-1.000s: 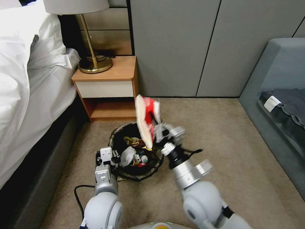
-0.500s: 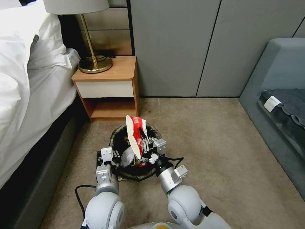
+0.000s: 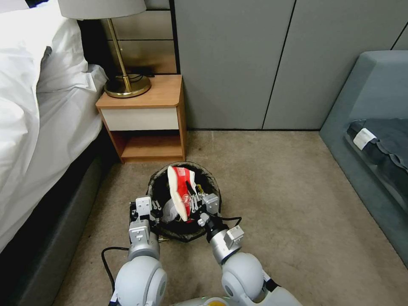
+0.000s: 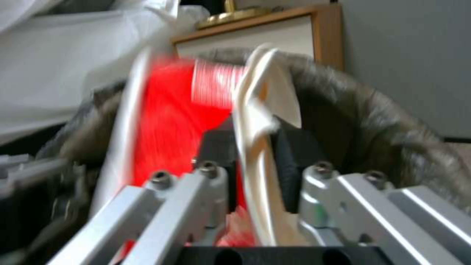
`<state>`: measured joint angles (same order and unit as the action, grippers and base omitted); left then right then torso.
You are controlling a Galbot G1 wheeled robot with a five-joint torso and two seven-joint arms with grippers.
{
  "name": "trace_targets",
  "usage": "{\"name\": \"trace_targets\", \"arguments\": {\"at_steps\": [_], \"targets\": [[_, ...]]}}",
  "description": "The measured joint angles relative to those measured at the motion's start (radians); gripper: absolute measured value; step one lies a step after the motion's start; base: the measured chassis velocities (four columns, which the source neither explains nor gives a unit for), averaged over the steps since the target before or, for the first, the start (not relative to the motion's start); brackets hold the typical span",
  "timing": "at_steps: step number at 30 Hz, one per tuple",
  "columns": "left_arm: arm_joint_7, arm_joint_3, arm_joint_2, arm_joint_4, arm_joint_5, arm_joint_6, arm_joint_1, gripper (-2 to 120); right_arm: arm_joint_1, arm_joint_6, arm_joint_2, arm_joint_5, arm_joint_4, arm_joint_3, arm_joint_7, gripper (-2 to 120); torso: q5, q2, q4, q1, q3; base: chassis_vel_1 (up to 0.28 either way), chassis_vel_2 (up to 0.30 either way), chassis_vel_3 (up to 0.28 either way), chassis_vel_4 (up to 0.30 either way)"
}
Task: Pick up the trash bin, then pick up the garbage from the floor and place it into the trash bin.
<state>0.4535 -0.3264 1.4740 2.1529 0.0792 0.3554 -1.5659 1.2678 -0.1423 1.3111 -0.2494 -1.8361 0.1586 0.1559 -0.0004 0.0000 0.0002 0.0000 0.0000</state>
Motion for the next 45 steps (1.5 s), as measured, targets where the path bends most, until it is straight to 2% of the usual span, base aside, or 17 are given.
{"name": "trace_targets", "arguments": {"at_steps": [5, 7, 9, 12, 13, 15, 16, 21, 24, 30, 35, 38, 40, 41, 42, 44, 45], "targets": [[0.0, 0.001, 0.0, 0.0, 0.001, 0.002, 0.005, 0, 0.006, 0.0, -0.005, 0.008, 0.002, 0.006, 0.001, 32, -0.0009, 0.0, 0.0003, 0.0, 0.0, 0.0, 0.0, 0.0, 0.0], [0.0, 0.002, 0.0, 0.001, 0.002, 0.003, 0.007, 0, 0.009, -0.001, -0.006, 0.014, 0.002, 0.01, 0.003, 44, -0.0013, 0.0, 0.0005, 0.0, 0.0, 0.0, 0.0, 0.0, 0.0], [0.0, 0.002, 0.0, 0.001, 0.002, 0.003, 0.007, 0, 0.009, -0.001, -0.007, 0.015, 0.002, 0.011, 0.003, 45, -0.0013, 0.0, 0.0005, 0.0, 0.0, 0.0, 0.0, 0.0, 0.0], [0.0, 0.002, 0.0, 0.002, 0.002, 0.004, 0.007, 0, 0.013, -0.002, -0.007, 0.018, 0.003, 0.012, 0.005, 65, -0.0011, 0.0, 0.0005, 0.0, 0.0, 0.0, 0.0, 0.0, 0.0], [0.0, 0.002, 0.0, 0.002, 0.002, 0.004, 0.007, 0, 0.013, -0.002, -0.007, 0.018, 0.003, 0.012, 0.005, 65, -0.0011, 0.0, 0.0005, 0.0, 0.0, 0.0, 0.0, 0.0, 0.0], [0.0, 0.002, 0.0, 0.003, 0.003, 0.004, 0.008, 0, 0.013, -0.002, -0.008, 0.018, 0.003, 0.012, 0.006, 76, -0.0006, 0.0, 0.0004, 0.0, 0.0, 0.0, 0.0, 0.0, 0.0], [0.0, 0.002, 0.0, 0.003, 0.003, 0.004, 0.008, 0, 0.013, -0.002, -0.008, 0.018, 0.003, 0.012, 0.006, 76, -0.0006, 0.0, 0.0004, 0.0, 0.0, 0.0, 0.0, 0.0, 0.0], [0.0, 0.002, -0.002, 0.006, 0.003, 0.005, 0.008, 0, 0.014, -0.002, -0.013, 0.018, 0.001, 0.013, 0.007, 95, 0.0003, 0.0, 0.0, 0.0, 0.0, 0.0, 0.0, 0.0, 0.0], [0.0, 0.002, -0.003, 0.007, 0.003, 0.005, 0.007, 0, 0.014, -0.002, -0.015, 0.018, 0.0, 0.013, 0.007, 100, 0.0008, 0.0, -0.0001, 0.0, 0.0, 0.0, 0.0, 0.0, 0.0], [0.0, 0.003, -0.005, 0.008, 0.003, 0.006, 0.006, 0, 0.012, -0.002, -0.017, 0.017, -0.014, 0.018, 0.007, 100, 0.0009, 0.0, -0.0005, 0.0, 0.0, 0.0, 0.0, 0.0, 0.0], [0.0, 0.0, -0.01, 0.007, 0.003, 0.006, 0.003, 0, 0.028, -0.03, -0.008, 0.103, -0.085, -0.011, -0.004, 100, 0.0034, 0.0, -0.0012, 0.0, 0.0, 0.0, 0.0, 0.0, 0.0], [0.001, -0.006, -0.012, 0.002, 0.004, 0.006, 0.004, 0, 0.035, -0.056, 0.0, 0.17, -0.153, -0.07, -0.021, 100, 0.0015, 0.0, -0.0007, 0.0, 0.0, 0.0, 0.0, 0.0, 0.0], [0.002, -0.02, -0.013, 0.0, 0.013, 0.006, 0.01, 0, 0.061, -0.08, 0.016, 0.243, -0.278, -0.199, -0.039, 100, 0.0012, 0.0, -0.0005, 0.0, 0.0, 0.0, 0.0, 0.0, 0.0], [0.002, -0.02, -0.013, 0.0, 0.013, 0.006, 0.01, 0, 0.061, -0.08, 0.016, 0.243, -0.278, -0.199, -0.039, 100, 0.0012, 0.0, -0.0005, 0.0, 0.0, 0.0, 0.0, 0.0, 0.0], [0.003, -0.025, -0.013, 0.0, 0.019, 0.006, 0.013, 0, 0.082, -0.087, 0.021, 0.254, -0.322, -0.256, -0.039, 100, 0.0012, 0.0, -0.0005, 0.0, 0.0, 0.0, 0.0, 0.0, 0.0], [0.004, -0.027, -0.013, 0.0, 0.021, 0.006, 0.014, 0, 0.093, -0.09, 0.022, 0.256, -0.338, -0.279, -0.039, 100, 0.0008, 0.0, -0.0005, 0.0, 0.0, 0.0, 0.0, 0.0, 0.0], [0.004, -0.029, -0.014, 0.0, 0.024, 0.007, 0.016, 0, 0.12, -0.102, 0.024, 0.259, -0.369, -0.33, -0.039, 100, 0.0008, 0.0, -0.0004, 0.0, 0.0, 0.0, 0.0, 0.0, 0.0]]}}
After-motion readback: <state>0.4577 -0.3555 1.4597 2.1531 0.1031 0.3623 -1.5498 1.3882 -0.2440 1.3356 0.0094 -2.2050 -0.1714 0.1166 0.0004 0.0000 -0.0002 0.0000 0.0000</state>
